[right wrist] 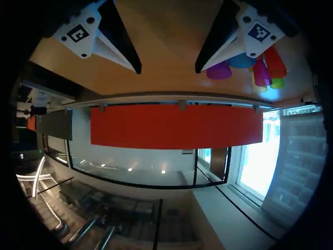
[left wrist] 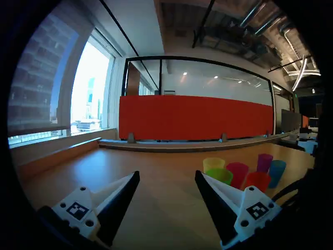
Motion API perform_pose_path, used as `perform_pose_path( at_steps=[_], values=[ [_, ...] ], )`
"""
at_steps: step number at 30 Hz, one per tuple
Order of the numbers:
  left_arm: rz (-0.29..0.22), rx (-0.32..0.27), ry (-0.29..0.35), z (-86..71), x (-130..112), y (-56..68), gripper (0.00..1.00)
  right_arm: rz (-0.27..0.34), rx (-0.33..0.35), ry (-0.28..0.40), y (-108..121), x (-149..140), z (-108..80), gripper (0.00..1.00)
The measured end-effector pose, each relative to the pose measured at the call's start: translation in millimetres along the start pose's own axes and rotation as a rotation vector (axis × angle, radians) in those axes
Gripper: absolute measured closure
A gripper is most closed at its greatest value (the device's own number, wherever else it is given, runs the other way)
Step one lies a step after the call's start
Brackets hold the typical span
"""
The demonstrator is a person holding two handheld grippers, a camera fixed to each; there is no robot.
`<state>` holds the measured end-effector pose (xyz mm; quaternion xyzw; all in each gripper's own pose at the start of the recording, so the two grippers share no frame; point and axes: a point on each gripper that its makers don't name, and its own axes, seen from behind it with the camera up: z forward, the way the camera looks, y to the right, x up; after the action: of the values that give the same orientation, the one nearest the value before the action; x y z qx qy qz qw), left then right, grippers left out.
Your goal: Pour water
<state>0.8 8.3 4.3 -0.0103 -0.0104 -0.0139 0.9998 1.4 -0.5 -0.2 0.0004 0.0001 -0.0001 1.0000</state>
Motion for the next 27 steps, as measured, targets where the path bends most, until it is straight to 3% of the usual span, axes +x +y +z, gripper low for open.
perform_pose_path(
  at_steps=[6,14,27],
  values=[
    [-0.020,-0.035,-0.005,5.2,26,3.9,0.01,-0.010,0.018,-0.003,-5,33,-0.9,0.00],
    [0.032,-0.083,-0.002,12.4,85,8.0,0.01,-0.016,0.044,-0.033,-6,80,6.8,0.00],
    [0.069,-0.167,-0.002,20.5,168,20.3,0.01,-0.006,0.110,-0.048,-12,150,19.6,0.00]
  ],
)
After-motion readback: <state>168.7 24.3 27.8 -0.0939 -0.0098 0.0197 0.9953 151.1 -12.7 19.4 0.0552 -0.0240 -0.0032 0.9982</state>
